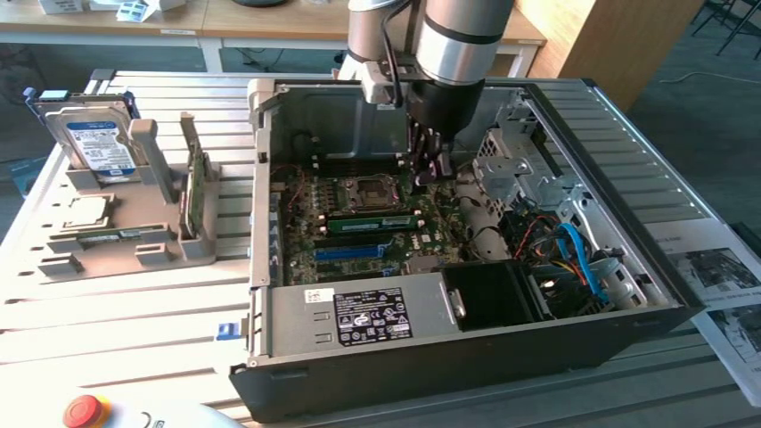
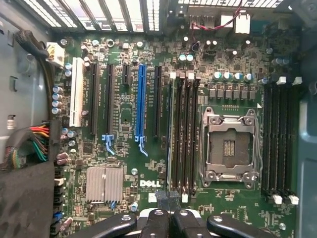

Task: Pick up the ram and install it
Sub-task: 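Press down the ram until it locks into place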

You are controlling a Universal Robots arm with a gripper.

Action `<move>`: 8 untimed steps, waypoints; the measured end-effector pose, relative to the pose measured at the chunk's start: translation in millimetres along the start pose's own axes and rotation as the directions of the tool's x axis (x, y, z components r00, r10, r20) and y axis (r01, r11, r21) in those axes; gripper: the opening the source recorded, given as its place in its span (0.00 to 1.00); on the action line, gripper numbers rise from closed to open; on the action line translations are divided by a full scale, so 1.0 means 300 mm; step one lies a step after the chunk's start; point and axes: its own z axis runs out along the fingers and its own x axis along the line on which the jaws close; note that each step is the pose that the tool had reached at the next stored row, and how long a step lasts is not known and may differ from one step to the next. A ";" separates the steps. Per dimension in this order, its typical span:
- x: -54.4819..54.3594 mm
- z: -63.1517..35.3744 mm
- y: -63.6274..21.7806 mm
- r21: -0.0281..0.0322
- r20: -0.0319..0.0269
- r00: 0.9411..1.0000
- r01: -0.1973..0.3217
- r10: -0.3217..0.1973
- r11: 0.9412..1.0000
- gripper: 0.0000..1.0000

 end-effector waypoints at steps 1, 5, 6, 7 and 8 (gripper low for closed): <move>0.000 0.006 0.000 0.000 0.000 1.000 0.000 0.000 1.000 0.10; 0.000 0.030 -0.001 0.000 0.000 1.000 0.000 0.000 1.000 0.10; 0.000 0.036 -0.001 0.000 0.000 1.000 0.000 0.000 1.000 0.10; 0.000 0.043 -0.001 0.000 0.000 1.000 0.000 0.000 1.000 0.10; 0.000 0.049 -0.001 0.000 0.000 1.000 0.000 0.000 1.000 0.10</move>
